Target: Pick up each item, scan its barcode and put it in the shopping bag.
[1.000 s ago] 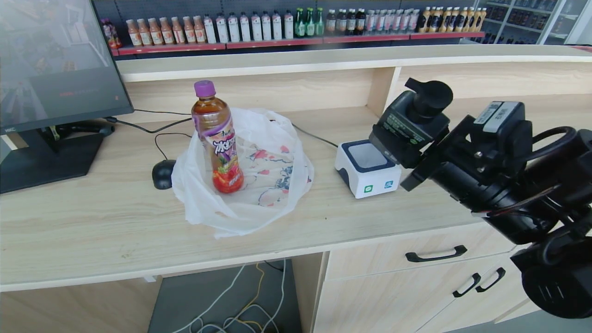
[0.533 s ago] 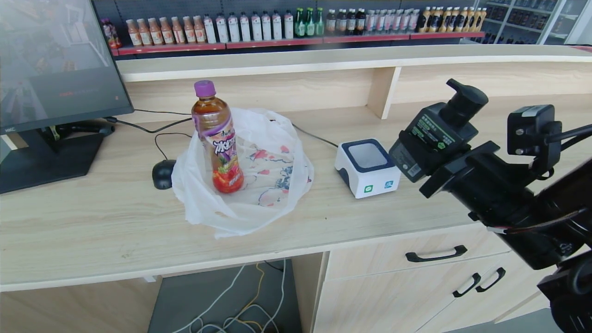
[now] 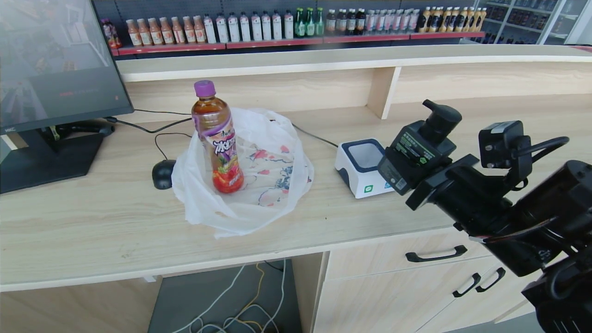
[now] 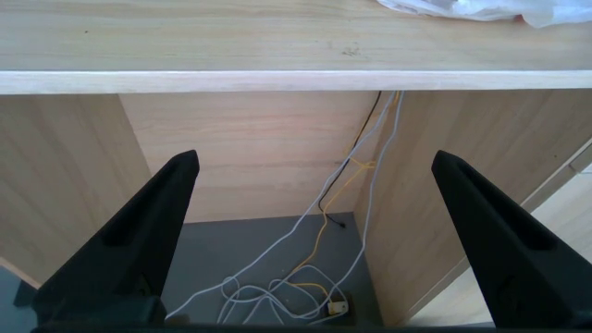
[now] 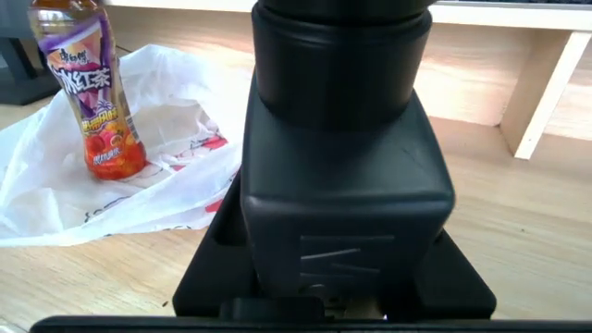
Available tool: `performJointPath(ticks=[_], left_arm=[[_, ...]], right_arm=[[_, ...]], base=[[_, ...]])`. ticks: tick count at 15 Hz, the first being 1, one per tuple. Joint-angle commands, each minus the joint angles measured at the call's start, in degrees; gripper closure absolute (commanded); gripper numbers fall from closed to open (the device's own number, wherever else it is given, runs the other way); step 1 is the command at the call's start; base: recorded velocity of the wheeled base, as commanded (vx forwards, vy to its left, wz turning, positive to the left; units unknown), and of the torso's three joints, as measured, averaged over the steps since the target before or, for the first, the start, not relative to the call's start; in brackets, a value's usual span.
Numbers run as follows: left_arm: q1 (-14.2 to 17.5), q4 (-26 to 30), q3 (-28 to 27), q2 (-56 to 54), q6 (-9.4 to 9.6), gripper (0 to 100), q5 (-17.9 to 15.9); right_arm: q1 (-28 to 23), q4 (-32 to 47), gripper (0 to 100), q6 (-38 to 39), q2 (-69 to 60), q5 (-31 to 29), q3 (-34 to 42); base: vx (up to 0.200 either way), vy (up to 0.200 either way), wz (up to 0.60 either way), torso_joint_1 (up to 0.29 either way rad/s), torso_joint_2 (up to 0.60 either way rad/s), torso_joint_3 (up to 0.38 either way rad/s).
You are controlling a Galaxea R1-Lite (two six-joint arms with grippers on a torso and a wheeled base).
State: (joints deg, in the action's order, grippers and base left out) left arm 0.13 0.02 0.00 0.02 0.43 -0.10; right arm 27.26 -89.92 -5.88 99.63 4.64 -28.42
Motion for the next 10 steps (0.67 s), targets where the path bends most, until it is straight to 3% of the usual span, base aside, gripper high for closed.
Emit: performJointPath(ticks=[1,10], left_arm=[[0.0,0.0,0.0,0.0,0.01,0,0.0],[0.0,0.0,0.0,0.0,-0.16,0,0.0]], right_arm=[[0.1,-0.1,100,0.0,0.3,0.0,-0.2],[0.1,-0.1,100,-0.1,-0.6,0.0,0.5]], base=[[0.0,0.2,0.0,0.002,0.0,0.002],[0.0,0.2,0.0,0.004,0.0,0.002]])
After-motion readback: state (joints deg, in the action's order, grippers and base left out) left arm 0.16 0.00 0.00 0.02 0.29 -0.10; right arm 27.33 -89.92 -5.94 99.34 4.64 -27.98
